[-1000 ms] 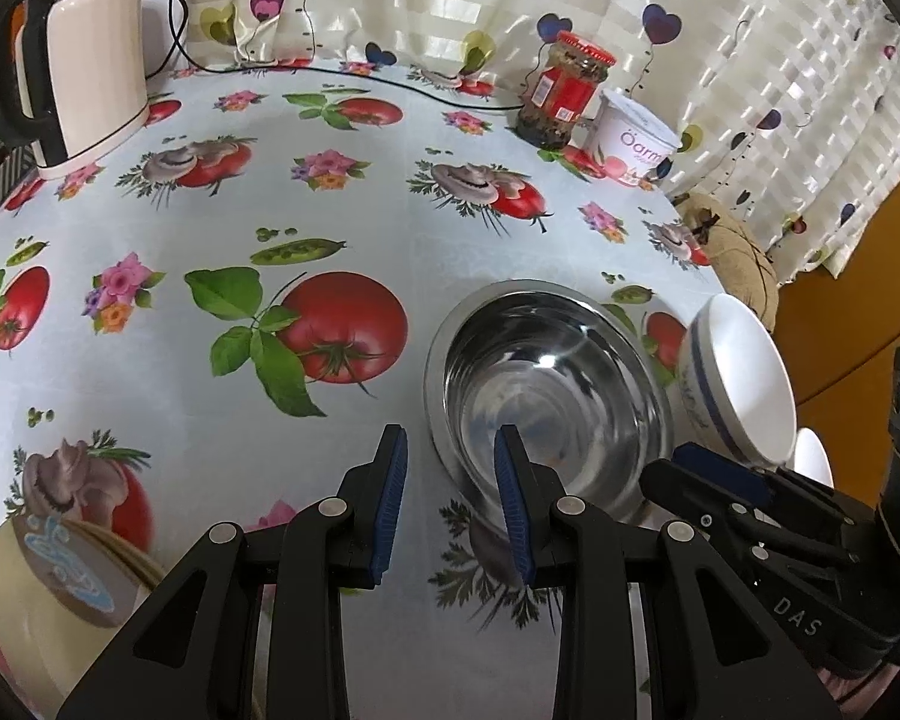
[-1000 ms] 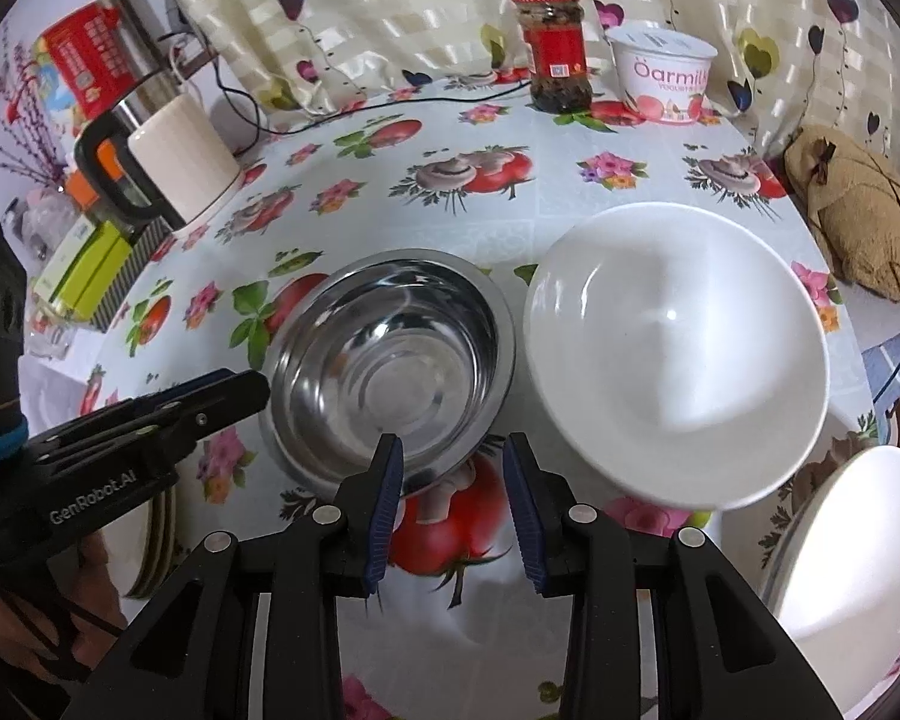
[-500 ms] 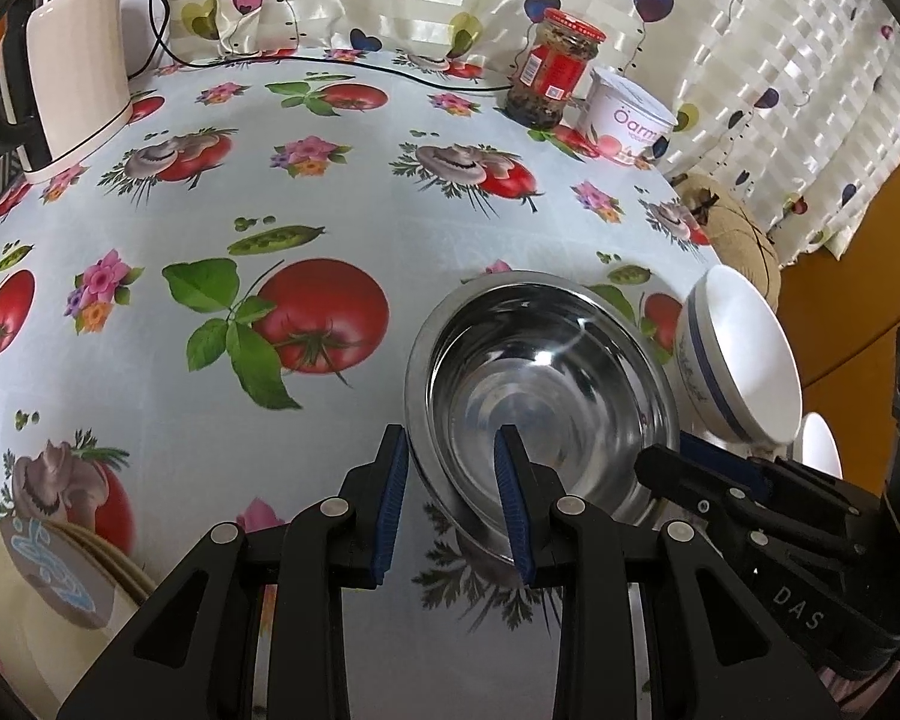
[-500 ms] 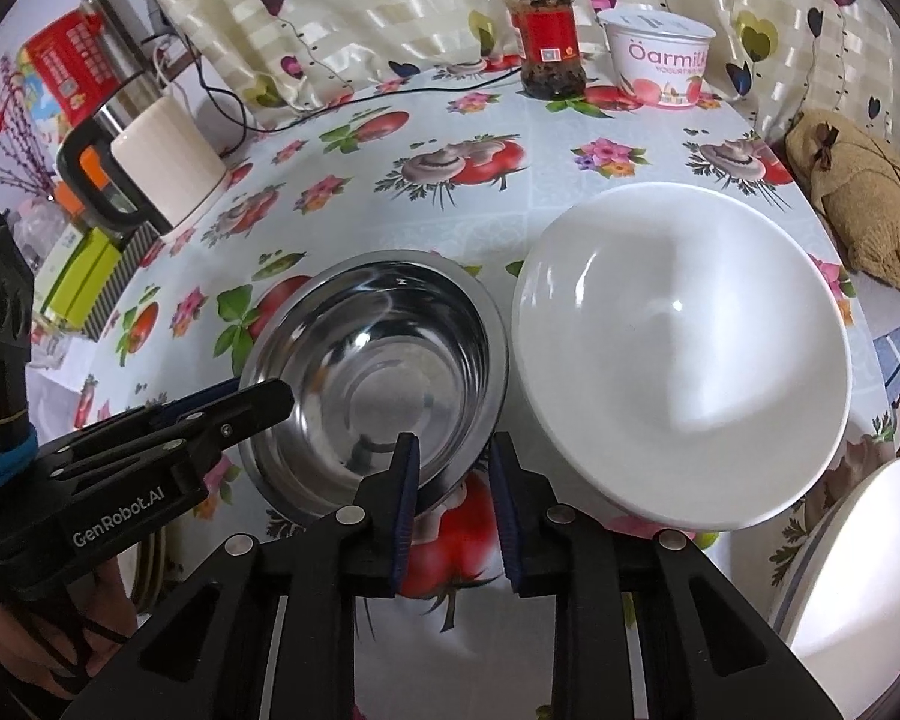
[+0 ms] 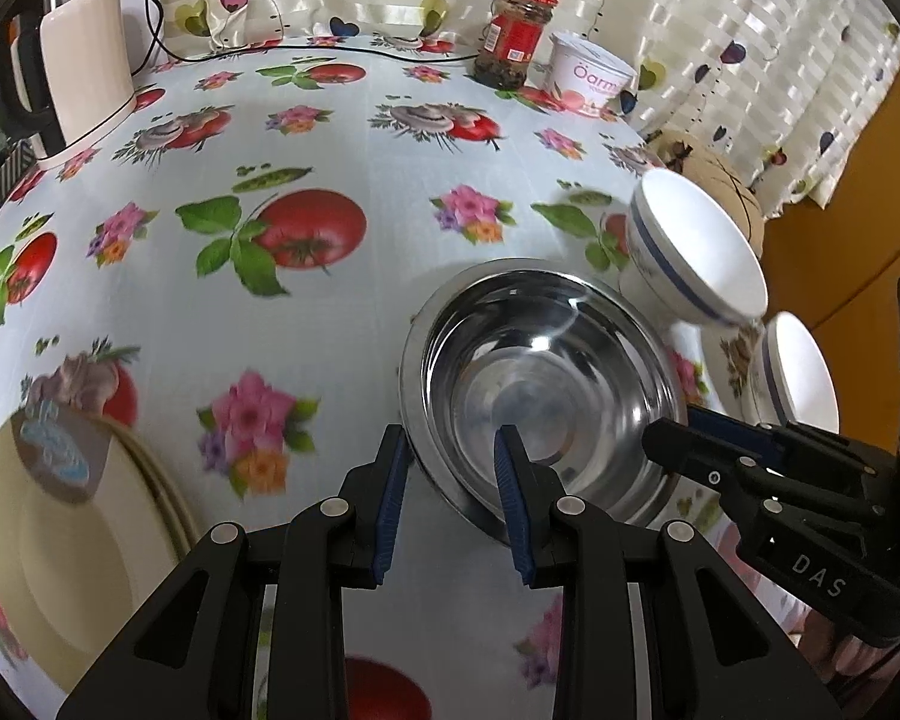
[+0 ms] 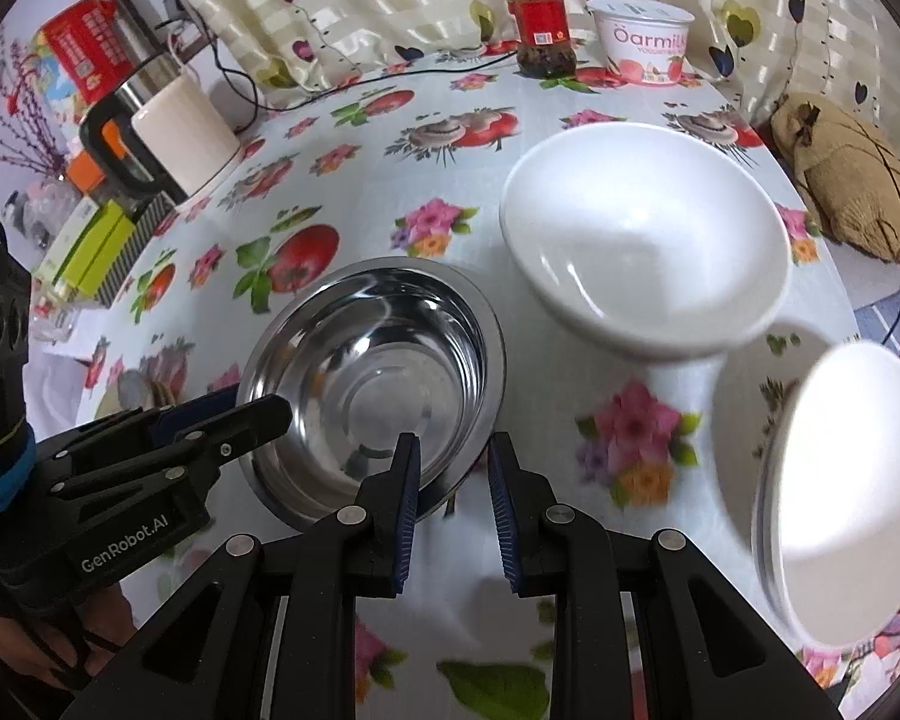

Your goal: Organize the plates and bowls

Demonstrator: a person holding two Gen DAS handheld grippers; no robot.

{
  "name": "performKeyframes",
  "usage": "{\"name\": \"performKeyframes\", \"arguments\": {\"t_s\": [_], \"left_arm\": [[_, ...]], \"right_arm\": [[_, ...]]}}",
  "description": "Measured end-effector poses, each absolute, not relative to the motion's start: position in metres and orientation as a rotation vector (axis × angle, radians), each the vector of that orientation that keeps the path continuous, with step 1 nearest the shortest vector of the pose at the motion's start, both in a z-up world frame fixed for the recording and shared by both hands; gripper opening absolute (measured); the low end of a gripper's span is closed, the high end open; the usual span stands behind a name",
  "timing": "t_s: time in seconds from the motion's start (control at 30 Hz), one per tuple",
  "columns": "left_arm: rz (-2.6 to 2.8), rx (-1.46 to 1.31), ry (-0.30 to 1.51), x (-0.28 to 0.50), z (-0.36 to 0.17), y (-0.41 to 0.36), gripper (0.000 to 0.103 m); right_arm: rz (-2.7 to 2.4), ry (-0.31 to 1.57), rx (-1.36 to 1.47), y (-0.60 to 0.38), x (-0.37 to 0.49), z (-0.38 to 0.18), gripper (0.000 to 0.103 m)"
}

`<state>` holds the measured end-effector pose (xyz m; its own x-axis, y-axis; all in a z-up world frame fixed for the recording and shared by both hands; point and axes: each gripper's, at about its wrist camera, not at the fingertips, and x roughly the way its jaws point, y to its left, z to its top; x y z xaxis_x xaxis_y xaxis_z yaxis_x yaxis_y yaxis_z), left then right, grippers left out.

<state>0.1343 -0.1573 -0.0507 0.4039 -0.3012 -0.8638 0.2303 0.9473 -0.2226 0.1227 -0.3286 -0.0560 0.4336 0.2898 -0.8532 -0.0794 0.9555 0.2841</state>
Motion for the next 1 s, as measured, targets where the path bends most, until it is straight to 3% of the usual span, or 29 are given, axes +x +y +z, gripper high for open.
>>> {"name": "performKeyframes", "arguments": {"t_s": [0.43, 0.63, 1.0], "left_arm": [[-0.381, -0.065, 1.112, 0.106, -0.054, -0.157, 0.031], [-0.388, -0.079, 1.073, 0.103, -0.045, -0.149, 0.031], [-0.396, -0.063, 0.996, 0.102, -0.028, -0.136, 0.031]], "right_arm": [[0.222, 1.124, 0.175, -0.324, 0.091, -0.058, 0.023], [0.173, 1.125, 0.161, -0.33, 0.087, -0.054, 0.032], [0.11, 1.108, 0.111, -0.318, 0.08, -0.034, 0.032]]}}
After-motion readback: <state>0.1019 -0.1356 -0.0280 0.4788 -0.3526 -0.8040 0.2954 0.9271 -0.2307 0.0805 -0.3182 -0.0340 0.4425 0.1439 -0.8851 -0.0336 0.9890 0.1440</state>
